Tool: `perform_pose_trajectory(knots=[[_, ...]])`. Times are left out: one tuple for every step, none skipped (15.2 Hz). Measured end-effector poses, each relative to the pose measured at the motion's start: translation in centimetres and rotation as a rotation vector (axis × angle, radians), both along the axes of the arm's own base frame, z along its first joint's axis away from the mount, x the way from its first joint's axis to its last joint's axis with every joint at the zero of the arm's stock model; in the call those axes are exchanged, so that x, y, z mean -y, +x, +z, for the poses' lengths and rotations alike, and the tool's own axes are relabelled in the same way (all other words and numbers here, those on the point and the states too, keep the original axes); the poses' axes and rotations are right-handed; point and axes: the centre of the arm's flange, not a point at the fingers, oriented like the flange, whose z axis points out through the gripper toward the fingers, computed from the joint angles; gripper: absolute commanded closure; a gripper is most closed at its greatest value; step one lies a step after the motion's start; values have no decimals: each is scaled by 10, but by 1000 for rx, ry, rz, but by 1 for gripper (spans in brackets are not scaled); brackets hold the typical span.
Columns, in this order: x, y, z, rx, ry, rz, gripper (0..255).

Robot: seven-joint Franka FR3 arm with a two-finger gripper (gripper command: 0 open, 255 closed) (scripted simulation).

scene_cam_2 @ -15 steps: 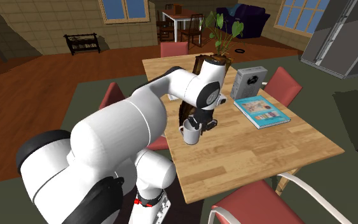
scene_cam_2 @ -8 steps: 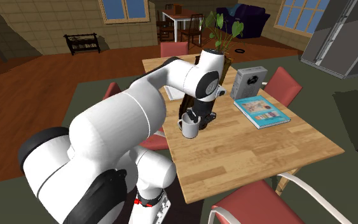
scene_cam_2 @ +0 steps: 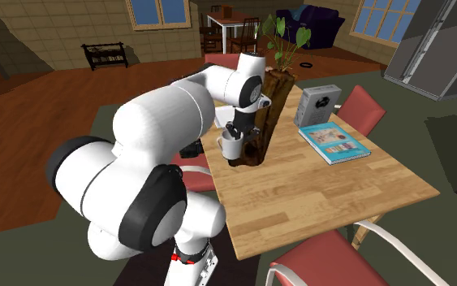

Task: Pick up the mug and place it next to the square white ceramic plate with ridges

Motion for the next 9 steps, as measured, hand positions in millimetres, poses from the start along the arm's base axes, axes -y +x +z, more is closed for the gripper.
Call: perform_pose_trajectory(knots=[[-11,10,0,0,0,0,255],[-19,21,1,0,0,-1,255],[-26,31,0,0,0,-1,255],[-35,41,2,1,0,-1,255],[-43,53,3,2,0,-1,255],[-52,62,2,2,0,-1,255],[-61,71,2,1,0,-1,255],[-67,81,1,4,0,-1,255],[-76,90,1,3,0,-2,255]])
